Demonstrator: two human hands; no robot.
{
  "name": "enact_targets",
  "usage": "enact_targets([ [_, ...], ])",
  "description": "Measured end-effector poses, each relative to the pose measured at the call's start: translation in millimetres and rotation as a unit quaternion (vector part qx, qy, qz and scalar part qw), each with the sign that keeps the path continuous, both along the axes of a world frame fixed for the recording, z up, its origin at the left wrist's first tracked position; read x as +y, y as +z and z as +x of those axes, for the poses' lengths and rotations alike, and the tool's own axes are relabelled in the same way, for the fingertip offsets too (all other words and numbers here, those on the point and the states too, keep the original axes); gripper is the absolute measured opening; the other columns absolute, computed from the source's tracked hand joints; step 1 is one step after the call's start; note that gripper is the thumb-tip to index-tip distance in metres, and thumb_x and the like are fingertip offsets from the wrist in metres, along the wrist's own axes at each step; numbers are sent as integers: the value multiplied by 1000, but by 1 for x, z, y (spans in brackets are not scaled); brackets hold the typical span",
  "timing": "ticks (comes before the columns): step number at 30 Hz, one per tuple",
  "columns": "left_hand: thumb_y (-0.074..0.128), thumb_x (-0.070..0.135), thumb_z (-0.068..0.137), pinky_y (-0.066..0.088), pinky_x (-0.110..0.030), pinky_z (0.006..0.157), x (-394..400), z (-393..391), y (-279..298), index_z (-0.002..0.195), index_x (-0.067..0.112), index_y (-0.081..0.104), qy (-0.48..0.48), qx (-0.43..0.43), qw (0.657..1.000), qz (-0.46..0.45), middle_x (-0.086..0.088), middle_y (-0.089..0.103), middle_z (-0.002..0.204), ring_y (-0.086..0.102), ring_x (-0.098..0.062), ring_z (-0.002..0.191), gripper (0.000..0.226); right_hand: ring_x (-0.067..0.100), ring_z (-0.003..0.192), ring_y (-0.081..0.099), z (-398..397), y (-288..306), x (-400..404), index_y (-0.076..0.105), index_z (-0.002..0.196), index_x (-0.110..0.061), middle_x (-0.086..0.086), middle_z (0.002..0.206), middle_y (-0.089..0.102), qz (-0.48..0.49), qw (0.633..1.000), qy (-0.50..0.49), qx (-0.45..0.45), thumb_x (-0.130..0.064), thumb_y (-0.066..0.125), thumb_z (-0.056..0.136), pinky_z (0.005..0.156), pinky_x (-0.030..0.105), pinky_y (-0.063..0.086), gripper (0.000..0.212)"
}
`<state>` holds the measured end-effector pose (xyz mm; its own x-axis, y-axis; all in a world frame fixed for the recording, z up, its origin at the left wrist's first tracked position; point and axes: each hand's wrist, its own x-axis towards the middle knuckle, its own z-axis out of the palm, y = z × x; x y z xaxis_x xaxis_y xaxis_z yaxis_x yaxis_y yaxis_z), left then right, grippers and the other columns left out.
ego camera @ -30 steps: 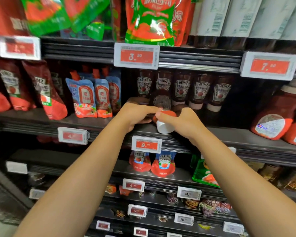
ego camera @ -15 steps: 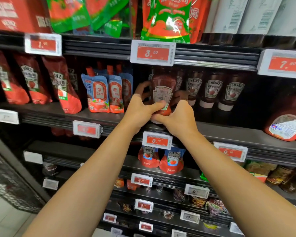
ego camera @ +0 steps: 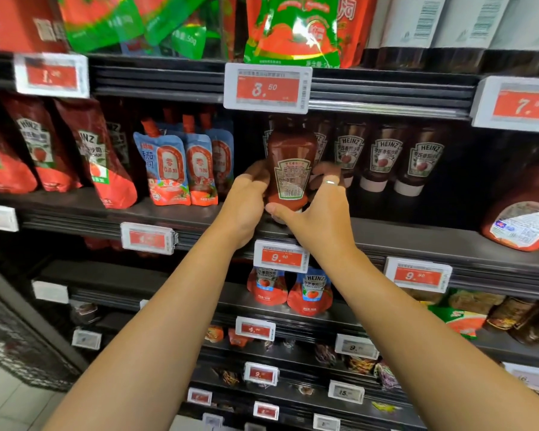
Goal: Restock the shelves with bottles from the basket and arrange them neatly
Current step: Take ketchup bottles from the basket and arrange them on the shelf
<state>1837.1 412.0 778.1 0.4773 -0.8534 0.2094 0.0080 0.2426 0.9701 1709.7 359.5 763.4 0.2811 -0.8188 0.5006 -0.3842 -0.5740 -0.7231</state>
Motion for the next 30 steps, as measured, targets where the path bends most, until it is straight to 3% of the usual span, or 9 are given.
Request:
enact_targets([
  [6, 44, -4, 97, 58, -39, 93, 5, 5, -2, 118, 20, 64, 10, -7, 999, -41, -8, 75, 112, 71, -23, 108, 37, 16, 101, 64, -7, -1, -3, 51, 126, -20, -6, 115, 62, 9, 999, 39, 6, -49, 85, 76, 80, 27, 55, 67],
  [8, 48, -4, 96, 57, -37, 93, 6, 7, -4, 119, 21, 64, 12, -8, 999, -51, -2, 74, 109, 70, -19, 109, 37, 10, 100, 62, -10, -2, -5, 52, 127, -21, -16, 110, 60, 30, 998, 62, 9, -47, 82, 80, 78, 22, 52, 61],
  [10, 49, -2, 98, 55, -38, 99, 7, 6, -5, 120, 26, 63, 14, -14, 998, -55, 3, 73, 113, 68, -16, 113, 38, 2, 89, 61, -13, -2, -6, 49, 119, -25, -27, 97, 48, 45, 996, 80, 14, -45, 80, 83, 67, 14, 44, 52],
  [12, 49, 4, 99, 51, -40, 106, 7, 7, -7, 120, 32, 61, -5, -21, 998, -53, 5, 71, 121, 65, -15, 120, 37, 5, 87, 66, -13, -2, -7, 44, 112, -28, -24, 96, 51, 55, 993, 97, 28, -45, 77, 85, 65, 18, 46, 45],
  [14, 51, 10, 100, 50, -37, 106, 7, 10, -7, 126, 33, 59, -44, -45, 997, -47, 5, 71, 125, 64, -15, 122, 36, 9, 93, 69, -13, -1, -9, 48, 114, -26, -14, 106, 61, 70, 990, 118, 29, -45, 75, 86, 74, 29, 58, 43],
  [18, 59, 12, 98, 54, -21, 91, 9, 8, -6, 135, 28, 53, -61, -103, 992, -28, 6, 73, 121, 67, -11, 115, 40, 6, 101, 68, -10, 4, -9, 59, 125, -21, -8, 114, 68, 63, 984, 162, 44, -49, 79, 78, 89, 32, 59, 58],
  [23, 83, 16, 82, 58, -23, 84, 7, 2, -4, 133, 16, 56, 28, -94, 995, -10, 2, 74, 114, 71, -8, 104, 58, 13, 91, 68, -3, 8, -12, 65, 112, -17, -3, 100, 70, 73, 985, 128, 95, -50, 83, 71, 76, 32, 59, 56],
  [27, 90, 39, 70, 53, -12, 71, 8, -14, -4, 107, 33, 59, 166, -163, 972, 21, 11, 70, 101, 67, 4, 90, 48, 19, 92, 70, -2, 9, -19, 67, 114, -13, 2, 101, 74, 99, 986, 117, 59, -26, 81, 78, 84, 41, 60, 40],
  [30, 87, 45, 70, 55, -18, 74, 7, -22, -4, 106, 24, 64, 236, -202, 950, 28, 7, 70, 102, 66, -2, 91, 48, 18, 99, 70, -3, 9, -22, 65, 121, -15, 1, 108, 74, 100, 986, 125, 35, -22, 79, 84, 90, 40, 58, 41],
])
